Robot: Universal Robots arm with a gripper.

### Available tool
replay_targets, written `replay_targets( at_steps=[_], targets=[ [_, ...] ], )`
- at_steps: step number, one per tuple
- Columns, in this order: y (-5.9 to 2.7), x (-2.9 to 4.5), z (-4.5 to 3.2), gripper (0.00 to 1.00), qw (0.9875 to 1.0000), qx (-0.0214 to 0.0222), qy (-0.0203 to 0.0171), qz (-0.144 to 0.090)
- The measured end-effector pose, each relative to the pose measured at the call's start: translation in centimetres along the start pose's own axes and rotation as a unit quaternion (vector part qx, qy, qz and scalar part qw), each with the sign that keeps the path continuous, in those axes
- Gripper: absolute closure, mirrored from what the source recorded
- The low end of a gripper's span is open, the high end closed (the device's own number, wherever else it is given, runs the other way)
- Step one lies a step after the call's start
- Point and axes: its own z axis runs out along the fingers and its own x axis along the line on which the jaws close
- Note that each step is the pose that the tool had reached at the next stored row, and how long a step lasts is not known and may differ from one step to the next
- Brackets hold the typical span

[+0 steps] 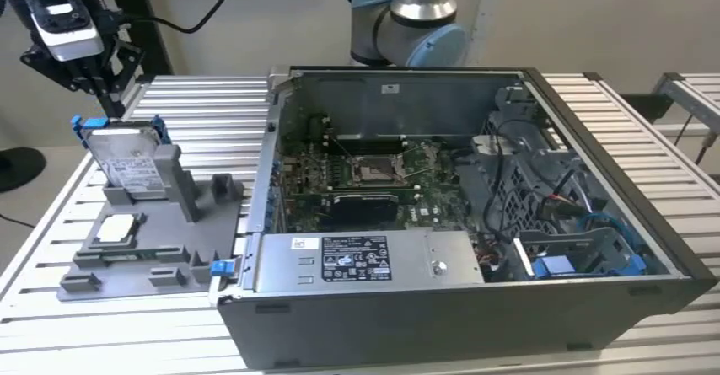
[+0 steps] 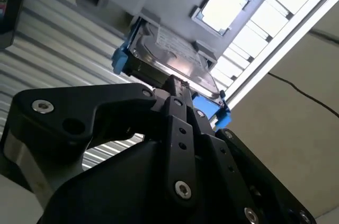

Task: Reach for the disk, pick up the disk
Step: 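Reach for the disk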

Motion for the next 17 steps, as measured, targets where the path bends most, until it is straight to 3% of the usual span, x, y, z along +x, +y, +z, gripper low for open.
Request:
replay_targets(
  at_steps=[6, 14, 17],
  targets=[
    [0.16, 1.99, 0.05, 1.00, 1.0000, 0.0000, -0.0002, 0.000],
    [0.19, 3.55, 0.07, 1.00, 1.0000, 0.0000, -0.0002, -0.001],
    [0.19, 3.66, 0.07, 1.00, 1.0000, 0.0000, -0.0002, -0.001]
  ],
)
